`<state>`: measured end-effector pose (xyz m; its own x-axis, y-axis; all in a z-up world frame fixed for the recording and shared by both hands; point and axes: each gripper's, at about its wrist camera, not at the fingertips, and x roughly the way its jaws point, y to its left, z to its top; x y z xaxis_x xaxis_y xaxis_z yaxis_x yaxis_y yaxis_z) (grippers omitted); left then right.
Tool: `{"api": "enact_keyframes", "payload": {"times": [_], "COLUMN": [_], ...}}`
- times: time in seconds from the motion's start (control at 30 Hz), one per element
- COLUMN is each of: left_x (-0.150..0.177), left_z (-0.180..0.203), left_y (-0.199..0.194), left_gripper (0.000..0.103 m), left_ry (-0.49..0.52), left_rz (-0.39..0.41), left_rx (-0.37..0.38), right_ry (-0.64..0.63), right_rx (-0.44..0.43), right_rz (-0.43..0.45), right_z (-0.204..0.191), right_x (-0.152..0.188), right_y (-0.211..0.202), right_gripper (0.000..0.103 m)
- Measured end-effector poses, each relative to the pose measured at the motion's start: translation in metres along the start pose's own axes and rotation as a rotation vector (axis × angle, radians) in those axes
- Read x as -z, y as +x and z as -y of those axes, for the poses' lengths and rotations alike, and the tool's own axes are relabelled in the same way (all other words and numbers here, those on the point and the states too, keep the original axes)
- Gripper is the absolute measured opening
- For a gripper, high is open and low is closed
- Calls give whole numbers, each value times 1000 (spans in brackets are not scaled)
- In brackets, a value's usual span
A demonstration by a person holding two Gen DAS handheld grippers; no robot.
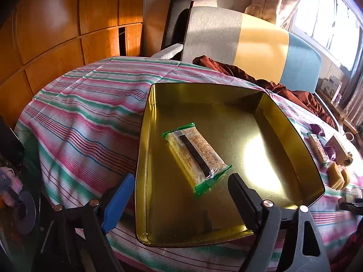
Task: Organize objects
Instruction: 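Lower the green-and-white juice carton into the gold tin and open the right tool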
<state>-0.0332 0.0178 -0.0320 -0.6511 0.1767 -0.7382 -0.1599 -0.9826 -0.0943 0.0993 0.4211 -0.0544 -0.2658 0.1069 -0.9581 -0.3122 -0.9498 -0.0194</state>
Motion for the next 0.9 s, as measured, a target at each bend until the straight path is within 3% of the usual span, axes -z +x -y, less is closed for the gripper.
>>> {"api": "enact_keyframes", "payload": {"times": [0.17,0.27,0.37,0.5,0.6,0.9], "left_x": [0,0,0,-1,-3,1], "left_z": [-5,-8,-12,-19,-25,-58], "left_y": [-7,-8,-6,-8,-10,-24], "left_gripper": [87,89,90,102,103,103], "left_ry": [-13,-22,-49,-81,-96,-146], "left_rz": [18,24,13,18,25,84], "left_rx": [-5,0,17,29,28,-28], "right_ry": [22,-9,-81,-204,-290,-394], "right_rx": [-65,-98,-151,-255,-314,-335], "right_rz": [87,148,217,283,275,184], "right_z": [3,-23,-57,-115,-163,-268], "right_x": [0,-1,-26,-41,-57,-83], "right_y": [-25,-54,-69,-83,-73,-18], "right_gripper": [75,75,75,75,75,76]}}
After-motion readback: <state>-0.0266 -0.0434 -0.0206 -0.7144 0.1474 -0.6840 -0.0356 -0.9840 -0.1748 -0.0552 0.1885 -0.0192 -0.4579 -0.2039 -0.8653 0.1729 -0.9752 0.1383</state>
